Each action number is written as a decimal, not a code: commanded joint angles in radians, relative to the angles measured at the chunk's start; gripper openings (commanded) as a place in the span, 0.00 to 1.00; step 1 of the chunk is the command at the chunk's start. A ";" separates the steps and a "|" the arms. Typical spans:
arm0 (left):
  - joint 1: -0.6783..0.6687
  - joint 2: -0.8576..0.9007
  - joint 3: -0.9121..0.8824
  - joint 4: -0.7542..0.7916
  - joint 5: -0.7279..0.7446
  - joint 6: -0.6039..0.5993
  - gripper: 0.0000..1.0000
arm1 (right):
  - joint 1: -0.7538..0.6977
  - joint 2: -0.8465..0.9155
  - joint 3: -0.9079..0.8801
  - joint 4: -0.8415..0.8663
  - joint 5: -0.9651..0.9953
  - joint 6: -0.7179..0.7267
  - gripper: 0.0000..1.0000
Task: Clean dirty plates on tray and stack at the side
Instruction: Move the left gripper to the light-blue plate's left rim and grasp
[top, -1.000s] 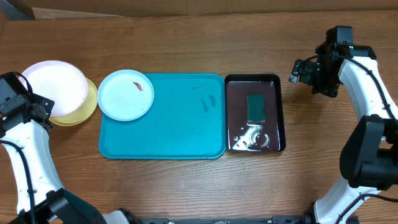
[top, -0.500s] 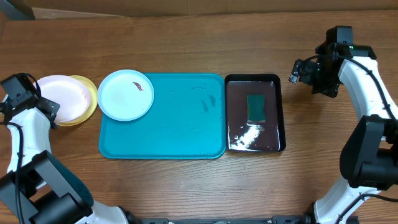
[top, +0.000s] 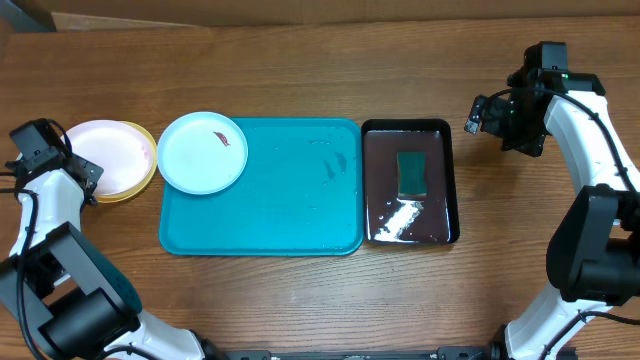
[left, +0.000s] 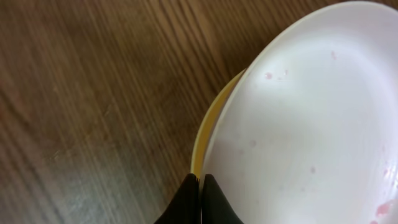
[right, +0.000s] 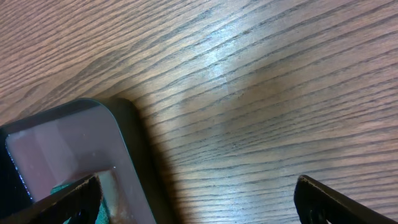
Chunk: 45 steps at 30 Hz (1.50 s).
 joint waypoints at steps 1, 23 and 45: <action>0.002 0.009 0.016 0.029 0.070 0.066 0.18 | 0.002 -0.013 0.015 0.005 0.003 0.002 1.00; -0.235 -0.015 0.293 -0.330 0.391 0.215 0.68 | 0.002 -0.013 0.015 0.005 0.003 0.003 1.00; -0.276 0.124 0.205 -0.274 0.282 0.276 0.52 | 0.002 -0.013 0.015 0.005 0.003 0.003 1.00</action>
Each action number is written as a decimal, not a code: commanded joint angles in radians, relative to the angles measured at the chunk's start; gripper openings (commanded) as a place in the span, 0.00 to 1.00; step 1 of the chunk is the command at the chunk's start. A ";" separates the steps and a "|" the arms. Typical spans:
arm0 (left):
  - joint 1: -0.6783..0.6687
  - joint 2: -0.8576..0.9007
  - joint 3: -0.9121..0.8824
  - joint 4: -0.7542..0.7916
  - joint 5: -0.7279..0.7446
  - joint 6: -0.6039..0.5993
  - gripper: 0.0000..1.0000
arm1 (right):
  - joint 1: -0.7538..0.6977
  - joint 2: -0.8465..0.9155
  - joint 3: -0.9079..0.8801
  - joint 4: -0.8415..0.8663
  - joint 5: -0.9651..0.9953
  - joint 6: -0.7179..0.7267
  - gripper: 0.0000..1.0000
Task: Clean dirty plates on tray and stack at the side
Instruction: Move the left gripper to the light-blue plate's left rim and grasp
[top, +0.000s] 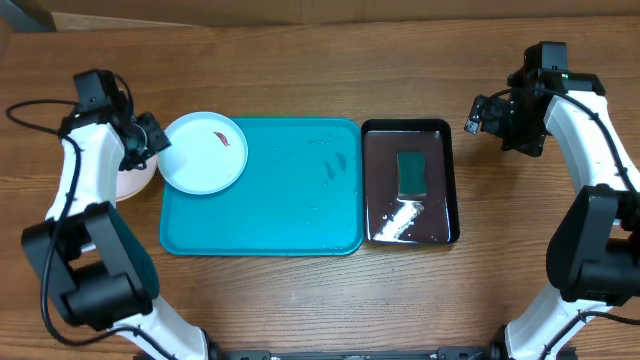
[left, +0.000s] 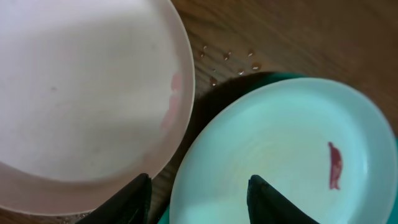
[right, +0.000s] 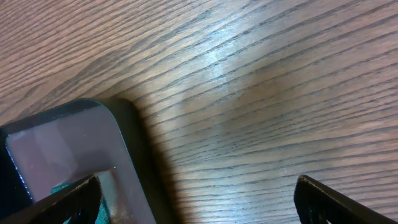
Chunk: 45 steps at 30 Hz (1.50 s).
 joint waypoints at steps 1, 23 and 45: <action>-0.006 0.055 -0.011 0.005 0.007 0.044 0.52 | 0.002 -0.013 0.015 0.005 0.003 0.003 1.00; -0.007 0.076 -0.008 -0.005 0.159 0.056 0.41 | 0.002 -0.013 0.015 0.005 0.003 0.002 1.00; -0.073 0.085 -0.018 0.015 -0.015 0.103 0.30 | 0.002 -0.013 0.015 0.005 0.003 0.003 1.00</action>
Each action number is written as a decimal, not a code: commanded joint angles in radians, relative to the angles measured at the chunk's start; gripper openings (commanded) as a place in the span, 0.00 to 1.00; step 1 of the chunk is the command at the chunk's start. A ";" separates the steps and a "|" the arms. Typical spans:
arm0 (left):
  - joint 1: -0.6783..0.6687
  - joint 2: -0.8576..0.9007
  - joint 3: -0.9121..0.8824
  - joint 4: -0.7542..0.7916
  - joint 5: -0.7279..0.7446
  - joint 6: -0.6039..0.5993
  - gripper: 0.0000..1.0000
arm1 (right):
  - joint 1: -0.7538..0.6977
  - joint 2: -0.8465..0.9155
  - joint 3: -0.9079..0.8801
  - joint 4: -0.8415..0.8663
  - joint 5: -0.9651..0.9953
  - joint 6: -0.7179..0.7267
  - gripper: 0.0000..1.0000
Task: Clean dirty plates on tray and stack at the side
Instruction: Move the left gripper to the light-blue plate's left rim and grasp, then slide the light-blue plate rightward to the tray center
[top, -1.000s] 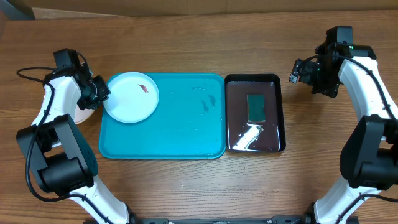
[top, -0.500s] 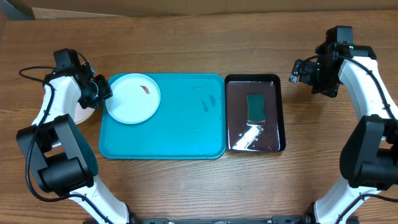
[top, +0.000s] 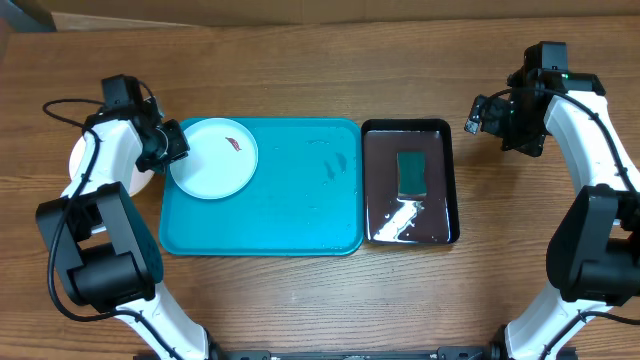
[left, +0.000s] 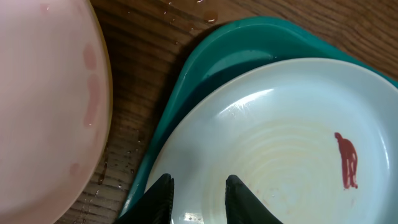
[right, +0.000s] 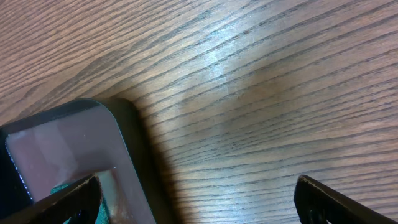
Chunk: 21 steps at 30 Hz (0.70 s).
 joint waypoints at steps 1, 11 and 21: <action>-0.017 0.008 -0.005 0.002 -0.093 0.023 0.30 | 0.003 -0.013 0.015 0.005 0.003 0.002 1.00; -0.018 0.008 -0.007 0.000 -0.137 0.022 0.32 | 0.003 -0.013 0.015 0.005 0.003 0.003 1.00; -0.022 0.008 -0.089 0.061 -0.125 0.019 0.32 | 0.003 -0.013 0.015 0.005 0.003 0.003 1.00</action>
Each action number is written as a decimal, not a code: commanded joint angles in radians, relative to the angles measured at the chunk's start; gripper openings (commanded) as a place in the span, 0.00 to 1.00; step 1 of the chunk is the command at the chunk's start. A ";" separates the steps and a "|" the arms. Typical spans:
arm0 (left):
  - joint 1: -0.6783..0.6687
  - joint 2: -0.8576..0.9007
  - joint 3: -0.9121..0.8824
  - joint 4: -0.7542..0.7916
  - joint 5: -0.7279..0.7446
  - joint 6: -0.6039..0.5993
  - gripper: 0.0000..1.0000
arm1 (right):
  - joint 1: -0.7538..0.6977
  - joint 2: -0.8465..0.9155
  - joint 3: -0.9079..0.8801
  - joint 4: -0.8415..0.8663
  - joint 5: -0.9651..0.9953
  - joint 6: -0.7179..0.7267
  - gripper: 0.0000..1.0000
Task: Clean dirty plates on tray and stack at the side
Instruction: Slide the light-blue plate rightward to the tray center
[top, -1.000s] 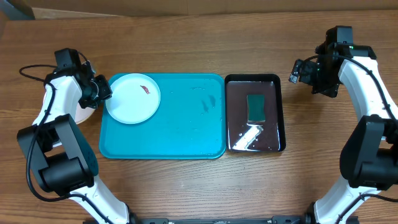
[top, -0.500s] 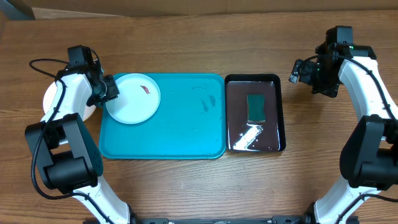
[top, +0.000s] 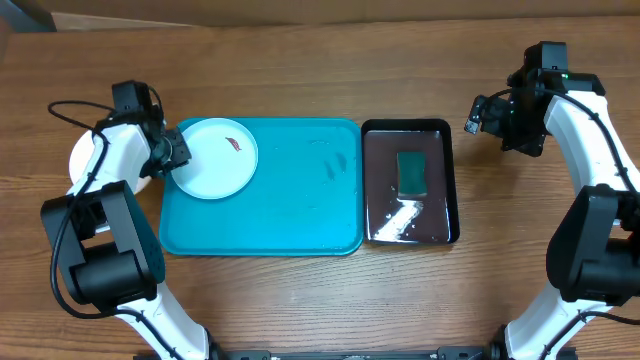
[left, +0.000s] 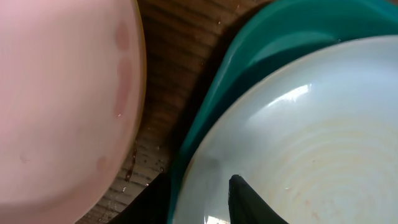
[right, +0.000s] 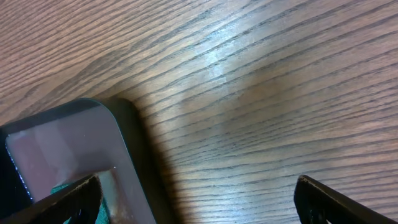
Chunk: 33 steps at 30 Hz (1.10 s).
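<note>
A white plate (top: 215, 160) with a red smear lies on the left end of the teal tray (top: 290, 215). My left gripper (top: 172, 155) is at the plate's left rim. In the left wrist view, that gripper (left: 199, 202) has one finger over the white plate (left: 311, 137) and the other outside its rim by the tray's edge (left: 236, 56), shut on the rim. A pink plate (left: 62, 93) sits on a yellow one left of the tray. My right gripper (top: 490, 112) hangs open over bare wood, right of the black tray.
A black tray (top: 442, 200) holding water and a green sponge (top: 411, 172) sits right of the teal tray. Its corner (right: 124, 143) shows in the right wrist view. The pink plate (top: 82, 158) is partly under my left arm. Cables trail by both arms.
My left gripper has come slightly closer in on the white plate's rim. The plate sits where it was. The right arm has not moved.
My left gripper was shut at the far left, beside the stacked pink and yellow plates. Then it stood open between the pink plate and the white plate. Then its jaws had narrowed on the white plate's rim and the plate lay a little further onto the tray, as now.
</note>
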 joint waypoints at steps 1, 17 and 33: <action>-0.007 0.008 -0.023 0.008 0.012 0.015 0.32 | 0.002 -0.013 0.015 0.005 0.003 0.002 1.00; -0.034 0.008 -0.023 -0.106 0.287 0.015 0.28 | 0.002 -0.013 0.015 0.005 0.003 0.002 1.00; -0.273 0.008 -0.023 -0.292 0.278 0.010 0.30 | 0.002 -0.013 0.015 0.005 0.003 0.002 1.00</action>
